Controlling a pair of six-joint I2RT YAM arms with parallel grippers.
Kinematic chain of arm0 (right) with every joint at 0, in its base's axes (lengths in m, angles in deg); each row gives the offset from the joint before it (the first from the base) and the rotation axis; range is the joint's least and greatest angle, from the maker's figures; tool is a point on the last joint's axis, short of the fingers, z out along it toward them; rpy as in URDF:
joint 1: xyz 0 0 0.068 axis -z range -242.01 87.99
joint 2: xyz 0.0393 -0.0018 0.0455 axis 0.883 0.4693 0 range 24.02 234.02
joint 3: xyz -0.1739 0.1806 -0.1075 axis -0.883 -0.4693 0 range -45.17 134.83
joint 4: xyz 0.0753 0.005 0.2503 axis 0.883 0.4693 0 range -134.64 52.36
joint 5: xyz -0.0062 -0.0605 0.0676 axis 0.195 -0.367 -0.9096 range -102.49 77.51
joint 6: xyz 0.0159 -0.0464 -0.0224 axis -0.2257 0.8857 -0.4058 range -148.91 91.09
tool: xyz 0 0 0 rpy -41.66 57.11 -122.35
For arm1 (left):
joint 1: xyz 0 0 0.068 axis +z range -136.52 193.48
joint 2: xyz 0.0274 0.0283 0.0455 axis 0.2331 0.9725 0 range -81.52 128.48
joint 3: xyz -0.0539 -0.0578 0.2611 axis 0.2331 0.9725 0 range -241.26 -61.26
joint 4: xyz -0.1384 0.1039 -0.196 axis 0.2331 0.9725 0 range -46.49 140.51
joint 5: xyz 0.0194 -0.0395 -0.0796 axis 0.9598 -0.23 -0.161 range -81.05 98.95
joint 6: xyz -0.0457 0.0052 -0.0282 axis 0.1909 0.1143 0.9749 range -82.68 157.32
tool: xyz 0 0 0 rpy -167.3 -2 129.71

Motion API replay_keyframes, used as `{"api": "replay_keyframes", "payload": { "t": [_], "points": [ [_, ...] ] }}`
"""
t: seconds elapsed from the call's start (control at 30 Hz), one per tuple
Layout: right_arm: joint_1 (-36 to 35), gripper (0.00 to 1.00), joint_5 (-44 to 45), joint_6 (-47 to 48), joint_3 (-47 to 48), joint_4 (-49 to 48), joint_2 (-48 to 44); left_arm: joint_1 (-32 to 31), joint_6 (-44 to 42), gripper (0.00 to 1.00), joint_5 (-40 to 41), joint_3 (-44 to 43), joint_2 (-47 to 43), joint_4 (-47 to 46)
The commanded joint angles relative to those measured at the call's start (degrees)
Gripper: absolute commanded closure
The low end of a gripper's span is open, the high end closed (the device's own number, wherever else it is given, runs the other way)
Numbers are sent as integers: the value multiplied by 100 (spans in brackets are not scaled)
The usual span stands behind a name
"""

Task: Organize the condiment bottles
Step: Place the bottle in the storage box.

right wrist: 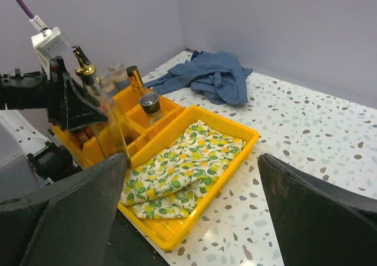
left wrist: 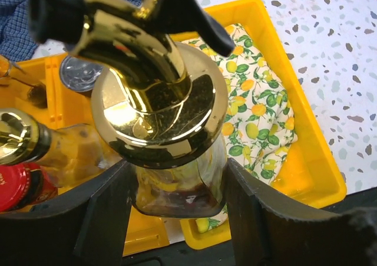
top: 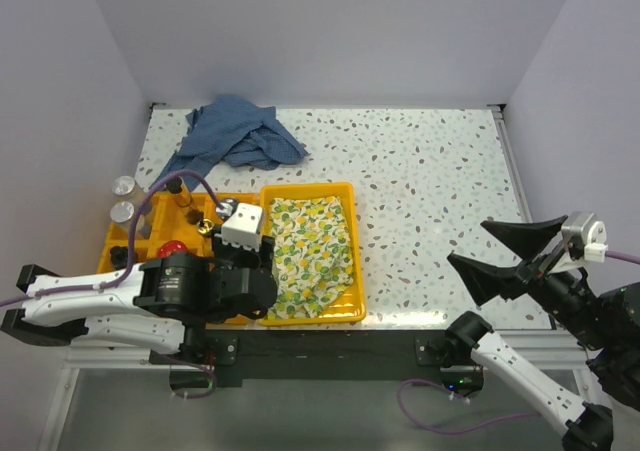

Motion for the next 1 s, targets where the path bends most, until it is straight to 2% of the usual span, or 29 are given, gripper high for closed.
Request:
{"api": "replay_keyframes", "payload": {
  "t": [0.0, 0.13, 0.23, 0.4, 0.73, 0.97],
  "points": [
    [-26, 1, -104, -88, 16, -262, 124, -23, 543, 100, 821, -209, -373, 334],
    [-26, 1, -86, -88, -98, -271, 142, -23, 631, 100, 883, -33, -567, 334],
    [-26, 2, -69, -88, -89, -262, 151, 47, 368, 100, 857, -77, -567, 342],
    [-26, 1, -33, -79, -151, -288, 124, 723, 103, 100, 576, 81, -602, 334],
    [-34, 1, 2, -17, -142, -288, 195, 926, 85, 100, 522, 433, -840, 342],
    [-34, 1, -59, -53, -248, -385, 238, 979, -46, 100, 417, 266, -778, 334]
  ]
}}
